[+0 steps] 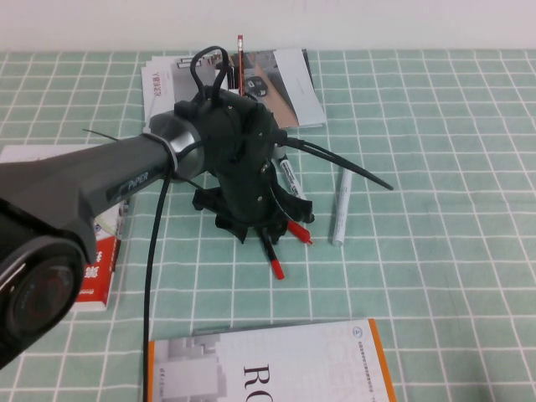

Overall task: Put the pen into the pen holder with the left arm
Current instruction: Pick up the pen on the table, then place the pen onto the pen holder

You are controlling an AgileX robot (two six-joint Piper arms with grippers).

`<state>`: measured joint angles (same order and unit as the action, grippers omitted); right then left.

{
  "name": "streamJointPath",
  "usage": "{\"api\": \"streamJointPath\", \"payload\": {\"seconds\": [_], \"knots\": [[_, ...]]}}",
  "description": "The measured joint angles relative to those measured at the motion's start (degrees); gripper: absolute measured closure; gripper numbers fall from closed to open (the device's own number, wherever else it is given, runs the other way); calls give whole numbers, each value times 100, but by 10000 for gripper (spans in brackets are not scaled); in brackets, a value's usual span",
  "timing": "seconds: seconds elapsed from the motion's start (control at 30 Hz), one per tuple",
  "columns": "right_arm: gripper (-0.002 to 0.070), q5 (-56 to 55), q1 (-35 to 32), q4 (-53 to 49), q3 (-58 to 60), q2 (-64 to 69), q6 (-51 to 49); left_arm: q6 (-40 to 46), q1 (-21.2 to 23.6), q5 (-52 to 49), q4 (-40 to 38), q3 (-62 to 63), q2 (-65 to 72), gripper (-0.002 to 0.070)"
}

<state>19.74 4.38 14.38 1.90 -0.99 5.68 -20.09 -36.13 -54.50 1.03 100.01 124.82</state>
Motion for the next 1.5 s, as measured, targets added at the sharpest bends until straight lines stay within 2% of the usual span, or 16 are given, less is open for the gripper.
{"api": "streamJointPath", "payload": {"seconds": [0.2, 0.43, 0.7, 0.83, 1.03, 1.27, 1.5], "knots": [[696, 0, 0, 0, 0, 0, 0, 145, 0, -44, 44, 3, 12, 428], [696, 0, 0, 0, 0, 0, 0, 598, 0, -397, 44, 11, 12, 610], [696, 0, 0, 0, 0, 0, 0, 1088, -122, -785, 138, -38, -227, 620], [696, 0, 0, 0, 0, 0, 0, 1099, -354, -506, 395, -351, -846, 620], [696, 0, 0, 0, 0, 0, 0, 1207, -560, 1497, 447, -1717, -2123, 620], [696, 0, 0, 0, 0, 0, 0, 1246, -211, 4685, 484, -3432, -3014, 620], [696, 0, 0, 0, 0, 0, 0, 1255, 4, 7175, 491, -4031, -3046, 620]]}}
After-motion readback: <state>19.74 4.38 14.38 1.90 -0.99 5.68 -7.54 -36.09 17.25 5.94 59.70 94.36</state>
